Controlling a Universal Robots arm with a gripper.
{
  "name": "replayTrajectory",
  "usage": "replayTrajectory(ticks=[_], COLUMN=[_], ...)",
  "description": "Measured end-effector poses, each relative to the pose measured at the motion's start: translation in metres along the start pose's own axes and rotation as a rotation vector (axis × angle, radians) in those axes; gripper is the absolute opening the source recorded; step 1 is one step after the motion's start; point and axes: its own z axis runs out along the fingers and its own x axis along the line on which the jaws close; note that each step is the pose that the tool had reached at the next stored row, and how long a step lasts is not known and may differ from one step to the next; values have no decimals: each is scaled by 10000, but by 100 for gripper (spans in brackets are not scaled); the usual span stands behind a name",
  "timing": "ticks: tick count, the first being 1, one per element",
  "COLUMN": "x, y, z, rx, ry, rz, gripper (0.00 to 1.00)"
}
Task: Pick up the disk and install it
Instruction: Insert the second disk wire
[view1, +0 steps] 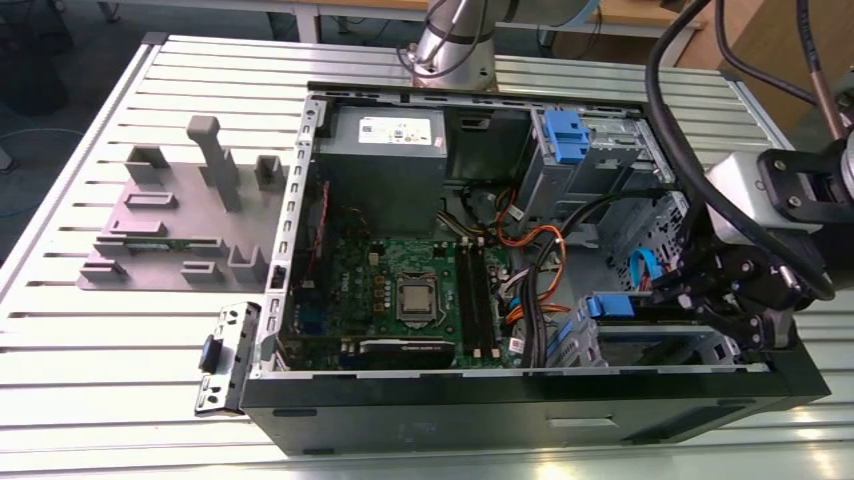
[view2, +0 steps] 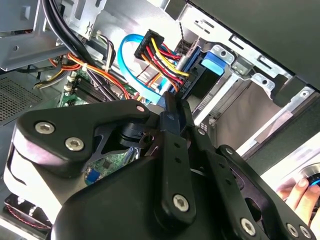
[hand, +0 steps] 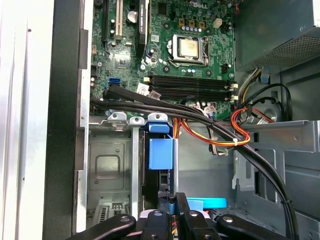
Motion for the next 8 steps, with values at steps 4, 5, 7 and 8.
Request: replayTrajectory(ticks=[4, 5, 7, 8], x=[4, 5, 7, 8], y=[-2, -2, -3, -4], z=[20, 23, 31, 35], rx=[0, 0, 0, 0], ry=[-11, -12, -16, -17], rz=[-1, -1, -2, -2], gripper=[18, 18, 18, 18])
